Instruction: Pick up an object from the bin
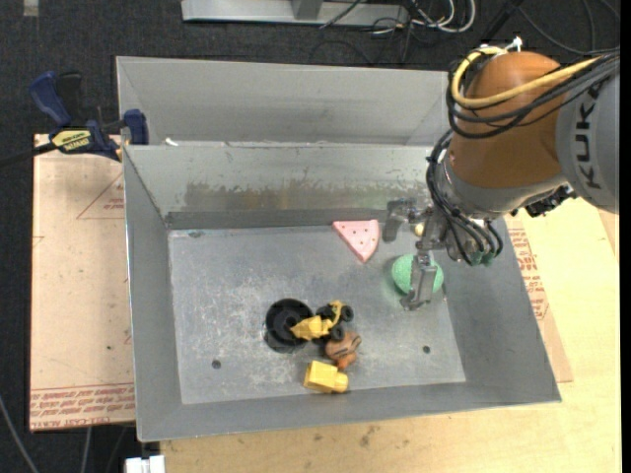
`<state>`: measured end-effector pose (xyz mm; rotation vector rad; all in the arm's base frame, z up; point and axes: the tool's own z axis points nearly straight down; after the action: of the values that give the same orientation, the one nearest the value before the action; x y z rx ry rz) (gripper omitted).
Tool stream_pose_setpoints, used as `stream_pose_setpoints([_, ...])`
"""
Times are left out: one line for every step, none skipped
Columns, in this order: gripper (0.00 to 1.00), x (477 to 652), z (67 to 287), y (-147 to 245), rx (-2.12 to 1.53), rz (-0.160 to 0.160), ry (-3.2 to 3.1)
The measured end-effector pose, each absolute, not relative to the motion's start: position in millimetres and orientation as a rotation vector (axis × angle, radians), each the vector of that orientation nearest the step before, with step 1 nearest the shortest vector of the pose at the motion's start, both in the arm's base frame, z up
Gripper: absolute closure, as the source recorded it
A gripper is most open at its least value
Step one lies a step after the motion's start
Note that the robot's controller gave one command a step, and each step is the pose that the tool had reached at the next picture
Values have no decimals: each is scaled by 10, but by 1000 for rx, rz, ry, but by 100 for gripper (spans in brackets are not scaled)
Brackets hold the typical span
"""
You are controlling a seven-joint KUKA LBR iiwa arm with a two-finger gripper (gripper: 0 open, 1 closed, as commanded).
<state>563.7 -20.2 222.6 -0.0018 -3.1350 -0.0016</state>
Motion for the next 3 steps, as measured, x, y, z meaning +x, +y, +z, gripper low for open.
stream_pose_setpoints([0, 5648, 2273, -202, -1, -1, -3143])
stream_pose_setpoints([0, 5691, 2248, -171, 12, 1, -3146])
stream_pose_setpoints([0, 5659, 1695, 249, 5, -2, -3148])
